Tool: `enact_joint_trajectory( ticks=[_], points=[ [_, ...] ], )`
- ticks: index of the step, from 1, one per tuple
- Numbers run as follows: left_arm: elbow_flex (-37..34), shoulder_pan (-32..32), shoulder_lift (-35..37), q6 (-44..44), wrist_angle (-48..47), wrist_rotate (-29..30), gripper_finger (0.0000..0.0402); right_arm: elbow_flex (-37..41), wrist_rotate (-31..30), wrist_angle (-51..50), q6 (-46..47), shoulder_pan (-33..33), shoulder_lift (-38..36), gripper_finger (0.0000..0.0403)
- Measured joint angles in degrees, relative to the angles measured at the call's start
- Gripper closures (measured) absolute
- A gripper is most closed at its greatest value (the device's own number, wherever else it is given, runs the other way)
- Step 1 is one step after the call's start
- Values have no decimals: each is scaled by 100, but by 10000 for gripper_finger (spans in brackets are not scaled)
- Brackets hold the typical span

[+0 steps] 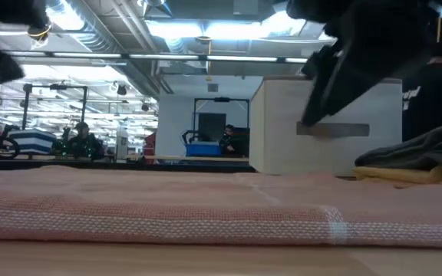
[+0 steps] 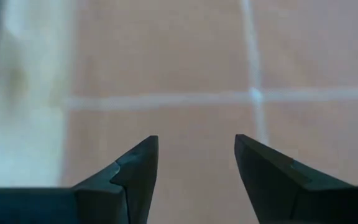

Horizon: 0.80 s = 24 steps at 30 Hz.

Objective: Fold towel
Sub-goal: Fold the brown towel

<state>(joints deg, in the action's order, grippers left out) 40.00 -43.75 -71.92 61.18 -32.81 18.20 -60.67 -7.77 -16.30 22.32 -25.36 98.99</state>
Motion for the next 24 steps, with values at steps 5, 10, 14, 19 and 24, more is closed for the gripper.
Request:
enact_joint_trajectory(
  ticks=[5,10,14,19,24],
  points=[
    [96,192,228,-802,-87,487,210,-641,-518,-2083,-124,0,-360,189],
    [-243,646,154,-1279,-216,410,210,-288,-345,-2567,-107,193,-364,189],
    [-520,919,91,-1643,-156,-127,210,205,-114,-2099,-16,390,-372,189],
    [-593,947,65,-2100,-61,-559,210,508,-11,-1720,-15,557,-371,189],
    [-593,935,-203,-2332,-257,-548,210,619,-10,-1358,-161,642,-375,189]
  ],
)
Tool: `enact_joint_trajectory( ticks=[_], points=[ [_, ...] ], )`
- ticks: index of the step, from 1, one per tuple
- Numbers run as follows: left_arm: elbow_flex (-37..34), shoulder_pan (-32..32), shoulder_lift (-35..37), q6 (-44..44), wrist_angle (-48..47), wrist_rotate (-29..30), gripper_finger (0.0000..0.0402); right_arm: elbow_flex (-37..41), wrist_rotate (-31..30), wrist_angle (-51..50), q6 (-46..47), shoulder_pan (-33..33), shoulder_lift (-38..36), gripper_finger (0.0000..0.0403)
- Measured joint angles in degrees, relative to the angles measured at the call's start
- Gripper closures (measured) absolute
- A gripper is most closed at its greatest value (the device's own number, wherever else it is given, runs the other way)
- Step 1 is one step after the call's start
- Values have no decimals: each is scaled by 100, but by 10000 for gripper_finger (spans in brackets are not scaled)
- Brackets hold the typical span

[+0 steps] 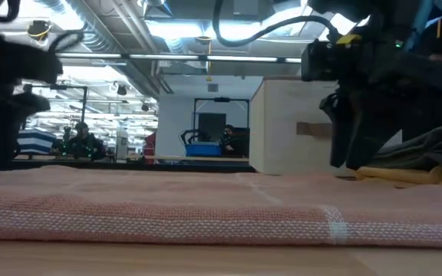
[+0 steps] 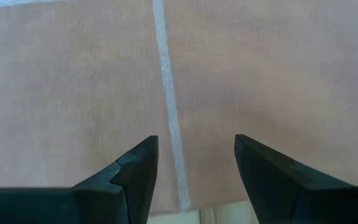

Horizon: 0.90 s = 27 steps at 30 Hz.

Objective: Fold towel
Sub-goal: Fold the brown towel

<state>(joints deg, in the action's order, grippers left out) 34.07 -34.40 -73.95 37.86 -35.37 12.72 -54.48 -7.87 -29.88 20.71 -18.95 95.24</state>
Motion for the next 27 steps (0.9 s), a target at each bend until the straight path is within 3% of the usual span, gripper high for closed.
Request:
enact_joint_trajectory(
  ticks=[10,20,27],
  points=[
    [37,52,-698,-185,34,-410,210,202,230,259,28,-14,0,189],
    [517,9,-404,77,-323,-545,210,-73,500,-212,5,-14,-35,189],
    [322,-121,-413,401,-233,-583,210,305,312,264,-103,-3,90,189]
  ],
)
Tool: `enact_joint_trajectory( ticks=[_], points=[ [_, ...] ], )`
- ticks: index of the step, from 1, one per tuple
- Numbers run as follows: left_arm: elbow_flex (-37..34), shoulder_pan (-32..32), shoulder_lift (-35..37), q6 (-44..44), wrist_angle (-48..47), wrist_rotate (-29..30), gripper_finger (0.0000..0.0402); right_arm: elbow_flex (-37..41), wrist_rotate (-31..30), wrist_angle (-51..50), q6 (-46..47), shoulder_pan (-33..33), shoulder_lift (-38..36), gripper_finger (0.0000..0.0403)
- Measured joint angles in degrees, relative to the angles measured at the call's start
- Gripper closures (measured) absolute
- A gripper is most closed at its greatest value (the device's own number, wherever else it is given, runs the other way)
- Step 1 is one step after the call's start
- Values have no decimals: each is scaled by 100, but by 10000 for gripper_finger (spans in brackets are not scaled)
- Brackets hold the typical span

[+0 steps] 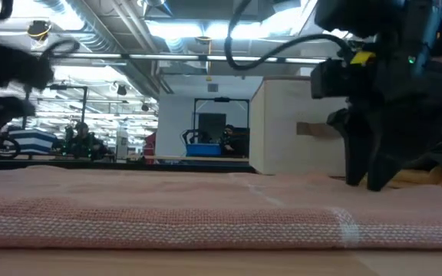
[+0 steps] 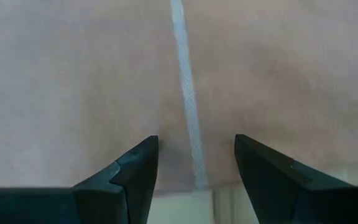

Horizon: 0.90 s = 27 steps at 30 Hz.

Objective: Fold towel
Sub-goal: Fold the brown towel

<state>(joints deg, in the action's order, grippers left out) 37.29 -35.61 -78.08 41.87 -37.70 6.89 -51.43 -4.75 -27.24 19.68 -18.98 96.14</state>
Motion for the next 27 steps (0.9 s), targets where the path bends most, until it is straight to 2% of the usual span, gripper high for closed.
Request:
enact_joint_trajectory(
  ticks=[7,16,22,27],
  points=[
    [-395,-206,-40,306,306,5,210,209,-37,380,-16,0,45,189],
    [-408,-230,-73,273,231,10,214,211,-286,468,-306,0,70,189],
    [-408,-300,-95,469,97,-76,259,187,-153,386,-360,-11,279,210],
    [-408,-393,-99,546,47,-121,310,180,-75,289,-370,-11,318,260]
  ],
)
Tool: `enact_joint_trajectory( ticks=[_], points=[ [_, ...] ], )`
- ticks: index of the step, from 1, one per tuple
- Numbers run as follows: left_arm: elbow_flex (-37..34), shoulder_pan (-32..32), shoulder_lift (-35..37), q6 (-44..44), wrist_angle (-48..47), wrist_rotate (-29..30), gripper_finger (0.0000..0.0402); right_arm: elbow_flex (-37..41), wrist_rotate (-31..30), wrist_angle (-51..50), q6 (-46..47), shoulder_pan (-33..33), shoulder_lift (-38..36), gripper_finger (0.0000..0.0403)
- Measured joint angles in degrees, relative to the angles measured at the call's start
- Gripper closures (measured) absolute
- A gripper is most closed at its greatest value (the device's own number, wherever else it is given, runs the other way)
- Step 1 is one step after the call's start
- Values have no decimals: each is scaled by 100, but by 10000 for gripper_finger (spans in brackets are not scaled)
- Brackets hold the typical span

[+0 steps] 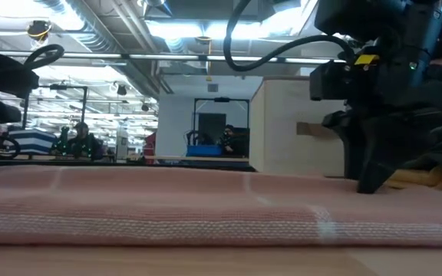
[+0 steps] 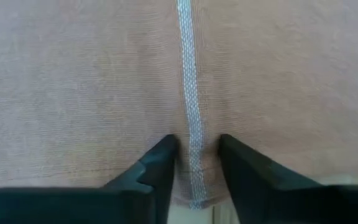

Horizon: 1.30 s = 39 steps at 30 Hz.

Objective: Fold towel
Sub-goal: Fold the brown towel

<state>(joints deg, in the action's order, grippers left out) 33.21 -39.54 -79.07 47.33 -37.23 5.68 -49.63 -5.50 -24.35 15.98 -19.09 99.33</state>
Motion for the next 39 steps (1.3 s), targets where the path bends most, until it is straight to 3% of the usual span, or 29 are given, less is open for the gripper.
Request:
enact_joint_trajectory(
  ticks=[6,9,16,24,32,39],
  points=[
    [0,-21,0,-104,-63,-28,388,0,-32,-206,-139,0,0,345],
    [-1,-24,-2,-127,-80,94,392,-20,-160,-249,-150,0,5,388],
    [196,-21,114,-82,-418,451,397,-322,-305,-678,-147,-4,-111,395],
    [1206,-27,499,-3,-1654,644,400,-1031,-739,-1692,-133,-76,-826,397],
    [2202,-178,920,198,-3302,1585,400,-1786,-1853,-2838,117,-359,-1313,397],
    [2315,-89,1338,619,-3810,2368,400,-1904,-2794,-3096,371,-337,-1327,398]
  ],
)
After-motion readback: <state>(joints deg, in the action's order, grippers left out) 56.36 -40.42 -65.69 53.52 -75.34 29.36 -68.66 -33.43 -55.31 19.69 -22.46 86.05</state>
